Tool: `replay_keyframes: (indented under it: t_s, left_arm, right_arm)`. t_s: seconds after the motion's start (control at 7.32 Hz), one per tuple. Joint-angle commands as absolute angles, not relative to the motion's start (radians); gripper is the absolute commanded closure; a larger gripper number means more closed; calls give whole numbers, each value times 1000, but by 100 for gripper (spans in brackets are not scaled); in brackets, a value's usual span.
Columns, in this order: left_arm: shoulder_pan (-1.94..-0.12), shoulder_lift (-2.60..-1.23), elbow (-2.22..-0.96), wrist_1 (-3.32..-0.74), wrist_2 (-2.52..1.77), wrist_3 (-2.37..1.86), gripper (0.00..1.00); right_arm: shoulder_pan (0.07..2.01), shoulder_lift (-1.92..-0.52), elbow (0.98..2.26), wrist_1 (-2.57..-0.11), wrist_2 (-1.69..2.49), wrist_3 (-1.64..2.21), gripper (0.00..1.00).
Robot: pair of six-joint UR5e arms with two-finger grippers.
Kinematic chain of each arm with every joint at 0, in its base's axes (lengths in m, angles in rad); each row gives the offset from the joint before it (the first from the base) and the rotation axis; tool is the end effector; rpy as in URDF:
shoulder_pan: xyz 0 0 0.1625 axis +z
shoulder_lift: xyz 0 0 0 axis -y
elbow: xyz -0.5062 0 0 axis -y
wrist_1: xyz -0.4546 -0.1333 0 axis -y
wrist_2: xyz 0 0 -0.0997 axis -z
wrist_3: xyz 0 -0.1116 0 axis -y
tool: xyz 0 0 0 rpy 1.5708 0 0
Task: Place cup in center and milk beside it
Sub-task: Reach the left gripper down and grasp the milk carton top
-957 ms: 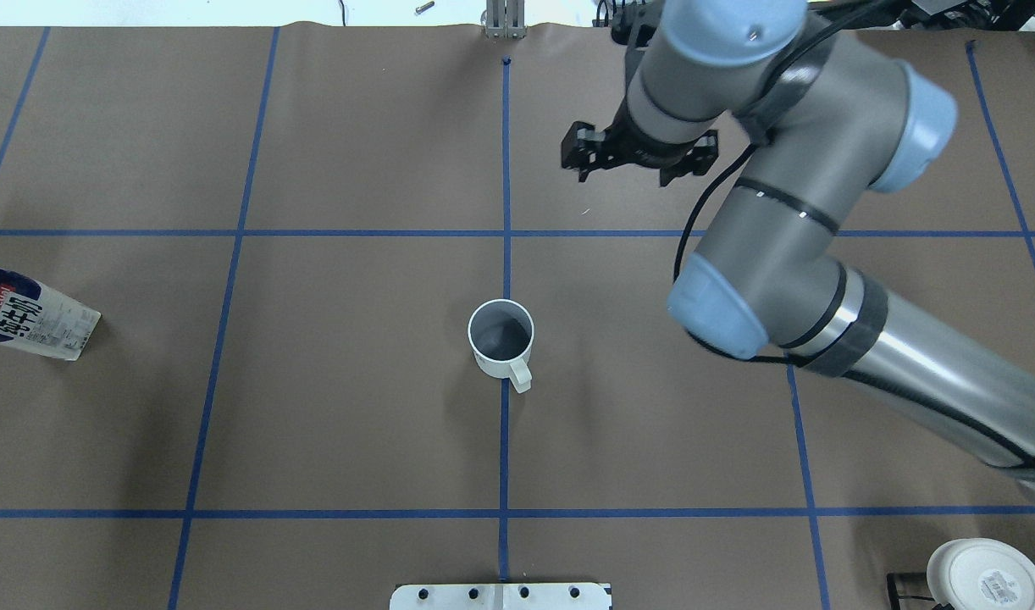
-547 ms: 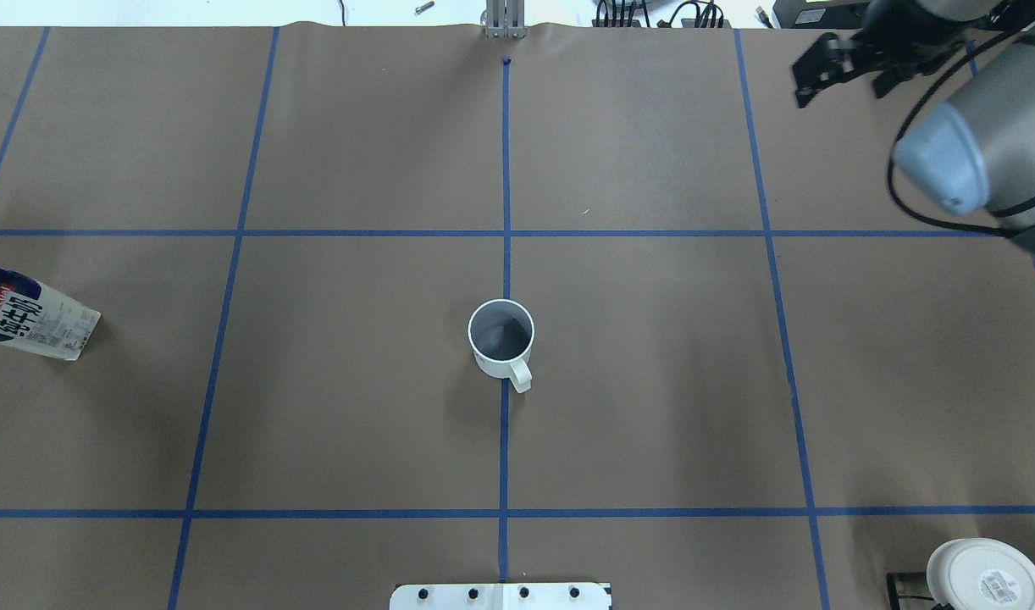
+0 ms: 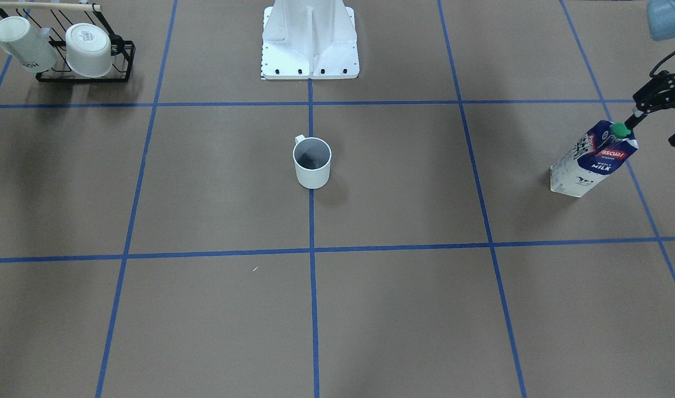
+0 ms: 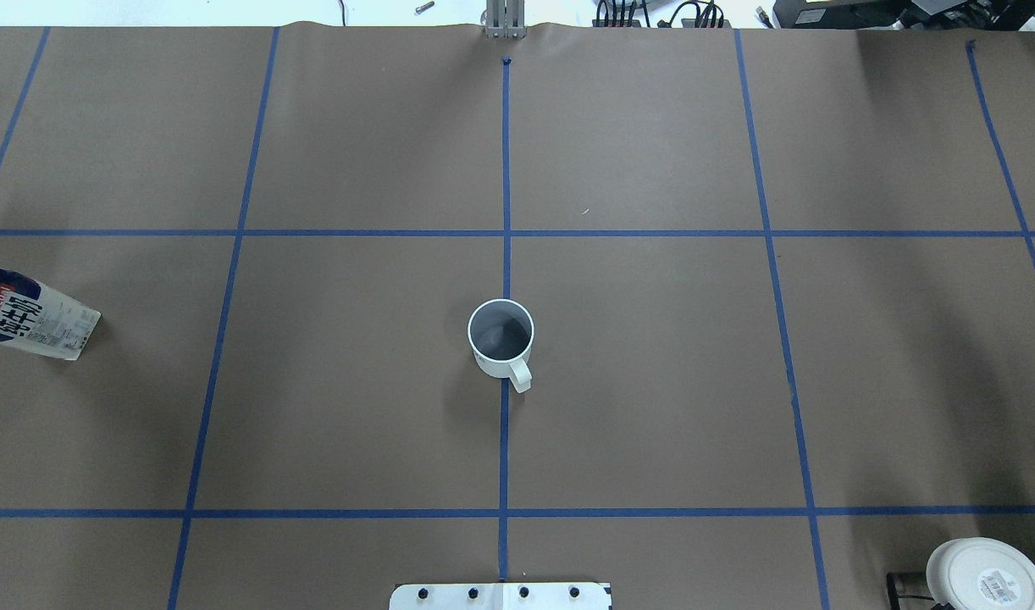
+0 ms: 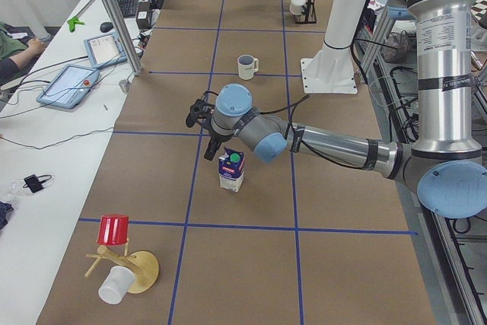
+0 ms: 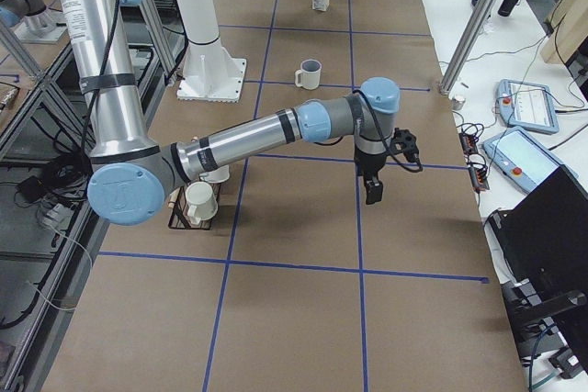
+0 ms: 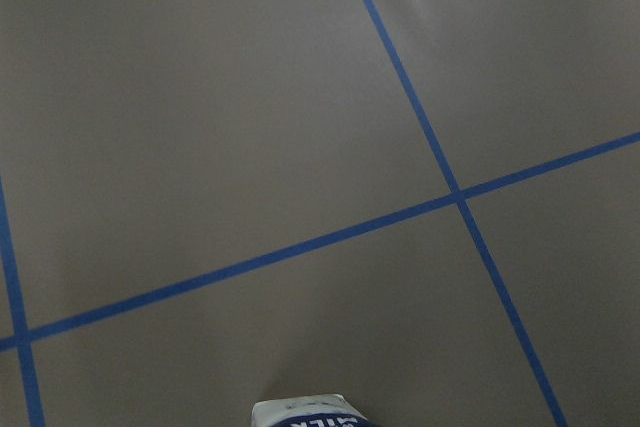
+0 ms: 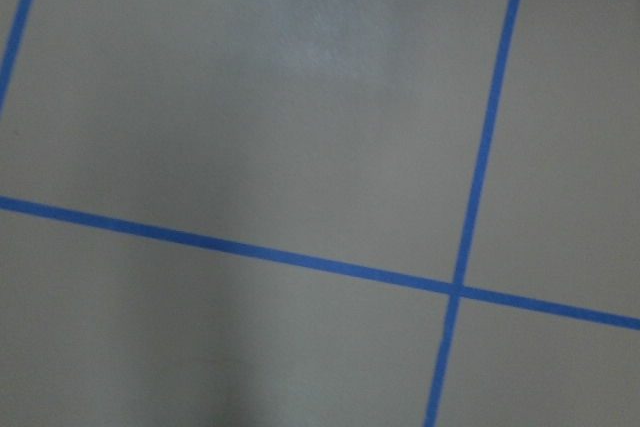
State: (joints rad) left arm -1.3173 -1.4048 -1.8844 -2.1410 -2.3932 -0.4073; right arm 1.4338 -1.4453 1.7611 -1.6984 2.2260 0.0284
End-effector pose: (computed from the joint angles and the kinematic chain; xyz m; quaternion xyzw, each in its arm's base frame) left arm 0.0733 -0.4883 0.5865 0.1831 0.4585 0.0740 0.8665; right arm -0.0186 -0.6132 0.5918 0.0622 -0.3266 -0.0813 0.9396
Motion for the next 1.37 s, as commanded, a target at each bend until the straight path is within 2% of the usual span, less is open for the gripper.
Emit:
replay_keyframes:
  t_s: [0.0,0.41,0.55,0.68,0.82,0.96,1.23]
  left_arm:
    - [-1237,-1359,-1894,-2141,-2313,-417,2]
    - [-1200,-1339,-1893,-2151,-2307,-413,2]
    - [-1187,-1339,-1891,-2169,-2307,-413,13]
    - [-1175,-1339,-1891,-2175,-2295,-413,46]
    - [-1167,-1345,-1887,-2175,-2292,-413,75]
    - [-1167,-1345,-1887,-2175,-2286,-413,99]
    - [-1167,-1345,-1887,-2175,-2273,-413,100]
  right_arm:
    - [1486,-1519,1761,-1698,2226,-67,0]
    - [1486,-1517,1759,-1698,2226,-66,0]
    - [1486,-1517,1759,-1698,2224,-64,0]
    - [1486,-1517,1758,-1698,2224,-61,0]
    - [1486,-1517,1758,-1698,2224,-60,0]
    - [1486,-1517,1758,-1698,2224,-58,0]
    - [1486,-1517,1758,-1698,2224,-58,0]
